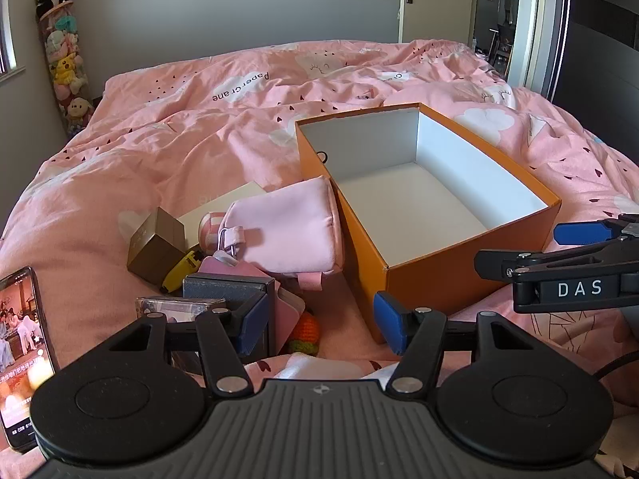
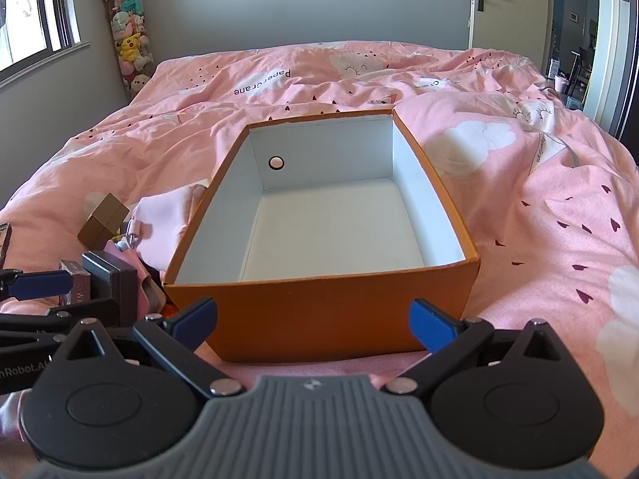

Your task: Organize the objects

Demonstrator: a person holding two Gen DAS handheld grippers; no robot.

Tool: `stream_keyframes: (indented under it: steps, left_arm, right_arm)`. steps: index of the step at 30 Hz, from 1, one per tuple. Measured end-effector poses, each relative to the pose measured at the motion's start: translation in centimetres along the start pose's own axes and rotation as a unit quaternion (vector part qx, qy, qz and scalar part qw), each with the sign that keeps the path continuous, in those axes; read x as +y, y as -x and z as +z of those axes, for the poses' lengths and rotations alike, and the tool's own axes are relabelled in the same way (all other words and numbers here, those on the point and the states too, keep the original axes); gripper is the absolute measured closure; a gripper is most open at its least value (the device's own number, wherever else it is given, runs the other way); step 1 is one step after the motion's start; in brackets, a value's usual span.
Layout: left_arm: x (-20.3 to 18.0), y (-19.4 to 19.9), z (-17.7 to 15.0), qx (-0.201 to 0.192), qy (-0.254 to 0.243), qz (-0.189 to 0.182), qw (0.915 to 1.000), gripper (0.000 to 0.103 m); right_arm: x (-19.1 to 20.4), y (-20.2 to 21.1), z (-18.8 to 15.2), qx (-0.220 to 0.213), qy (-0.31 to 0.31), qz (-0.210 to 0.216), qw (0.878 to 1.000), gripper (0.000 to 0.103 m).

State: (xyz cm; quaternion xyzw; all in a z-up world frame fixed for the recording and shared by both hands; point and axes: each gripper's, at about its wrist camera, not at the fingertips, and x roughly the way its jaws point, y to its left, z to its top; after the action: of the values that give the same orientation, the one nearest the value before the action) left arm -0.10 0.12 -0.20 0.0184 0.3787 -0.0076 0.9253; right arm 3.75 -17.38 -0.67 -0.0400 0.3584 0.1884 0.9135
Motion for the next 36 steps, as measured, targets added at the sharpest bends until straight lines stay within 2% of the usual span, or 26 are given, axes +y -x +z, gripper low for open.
stream_keyframes:
  steps: [1, 36]
  left_arm:
    - [-0.01, 0.02, 0.00, 0.000, -0.001, 0.000, 1.0000, 0.032]
    - [-0.28, -0.05, -0.07, 0.006, -0.001, -0.006, 1.0000, 0.032]
  right_arm:
    - [0.01, 0.00, 0.03, 0.000, 0.000, 0.000, 1.000, 0.001]
    - [-0.26, -0.34, -0.21, 0.014, -0.003, -0.001, 1.000, 0.001]
